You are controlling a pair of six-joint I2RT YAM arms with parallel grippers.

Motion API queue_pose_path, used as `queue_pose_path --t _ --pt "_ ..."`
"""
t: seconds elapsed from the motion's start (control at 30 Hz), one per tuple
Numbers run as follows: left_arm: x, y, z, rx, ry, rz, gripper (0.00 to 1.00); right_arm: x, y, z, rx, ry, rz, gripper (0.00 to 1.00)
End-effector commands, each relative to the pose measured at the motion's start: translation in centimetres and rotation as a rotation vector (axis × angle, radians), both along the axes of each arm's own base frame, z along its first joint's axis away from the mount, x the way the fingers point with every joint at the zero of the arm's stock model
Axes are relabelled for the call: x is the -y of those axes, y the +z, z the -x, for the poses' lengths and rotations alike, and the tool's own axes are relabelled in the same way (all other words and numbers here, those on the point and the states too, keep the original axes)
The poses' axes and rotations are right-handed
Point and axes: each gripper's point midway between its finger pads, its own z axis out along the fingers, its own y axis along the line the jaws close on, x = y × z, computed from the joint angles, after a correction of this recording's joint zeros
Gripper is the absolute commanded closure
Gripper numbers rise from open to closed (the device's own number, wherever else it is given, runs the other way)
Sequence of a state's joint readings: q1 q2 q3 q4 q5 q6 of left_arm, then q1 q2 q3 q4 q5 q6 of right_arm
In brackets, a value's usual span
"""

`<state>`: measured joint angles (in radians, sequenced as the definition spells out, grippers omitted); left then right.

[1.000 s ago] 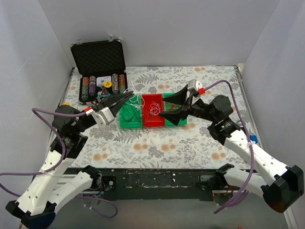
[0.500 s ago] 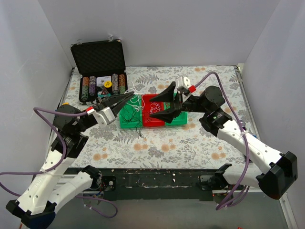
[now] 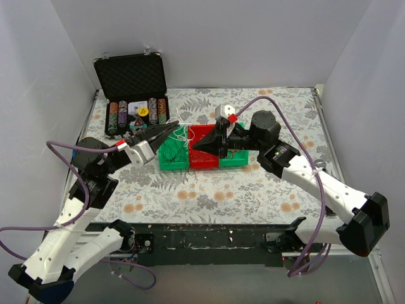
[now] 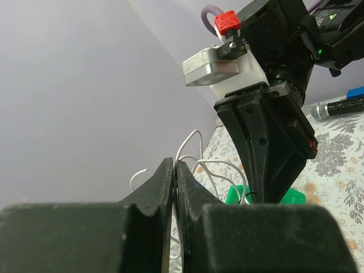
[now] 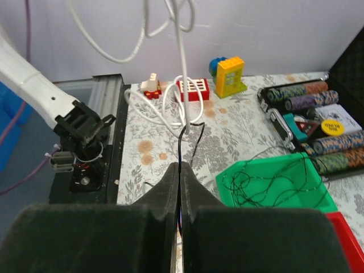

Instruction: Untangle the cables

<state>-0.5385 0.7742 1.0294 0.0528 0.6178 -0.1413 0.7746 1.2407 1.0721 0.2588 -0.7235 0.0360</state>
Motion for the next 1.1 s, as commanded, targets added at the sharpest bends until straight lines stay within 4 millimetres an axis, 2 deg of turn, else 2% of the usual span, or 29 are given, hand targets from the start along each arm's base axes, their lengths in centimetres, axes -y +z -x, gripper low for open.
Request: queue_pose_path --t 0.0,0.07,0.17,0.27,0.37,0.4,0.5,0.7,0.77,0.83,0.93,1.07 --pt "-0.7 1.9 0.4 0.053 0.023 0.02 1.0 1.1 2.1 -1.6 0.049 -0.143 -0.021 0.99" --pt "-1.1 2.3 0.2 0.073 0.051 0.027 1.0 2.2 1.8 -2.7 0.082 -0.229 -0.016 0.99" --pt "-2.3 3.7 -0.6 0.101 0.132 0.085 1.0 4.6 0.1 -4.7 0.044 -0.359 -0.002 0.99" --pt "-4.4 6.8 -1.2 0.171 0.243 0.21 1.0 7.2 -2.6 -6.3 -0.02 -0.473 0.005 0.99" --pt "-6.9 10.6 -1.8 0.243 0.365 0.34 1.0 8.8 -5.8 -7.2 -0.084 -0.547 0.036 0.99" --pt "-7.6 12.0 -1.7 0.266 0.394 0.379 1.0 9.0 -6.9 -7.2 -0.106 -0.554 0.049 0.99" --pt "-9.0 14.8 -0.8 0.343 0.428 0.44 1.0 8.8 -8.0 -6.8 -0.141 -0.536 0.05 0.99" --pt "-9.8 17.3 1.3 0.416 0.409 0.49 1.0 7.4 -5.7 -7.0 -0.136 -0.471 -0.001 0.99" --pt "-10.6 17.9 1.6 0.472 0.45 0.507 1.0 7.0 -5.0 -7.3 -0.132 -0.461 -0.005 0.99" --pt "-12.4 19.4 2.2 0.561 0.533 0.551 1.0 7.1 -5.1 -7.7 -0.134 -0.477 0.008 0.99" --pt "-14.3 22.1 4.3 0.686 0.603 0.6 0.96 7.2 -6.6 -7.3 -0.159 -0.477 0.031 0.99" --pt "-14.8 24.4 6.6 0.782 0.599 0.593 0.95 7.6 -9.4 -6.5 -0.213 -0.472 0.062 0.99"
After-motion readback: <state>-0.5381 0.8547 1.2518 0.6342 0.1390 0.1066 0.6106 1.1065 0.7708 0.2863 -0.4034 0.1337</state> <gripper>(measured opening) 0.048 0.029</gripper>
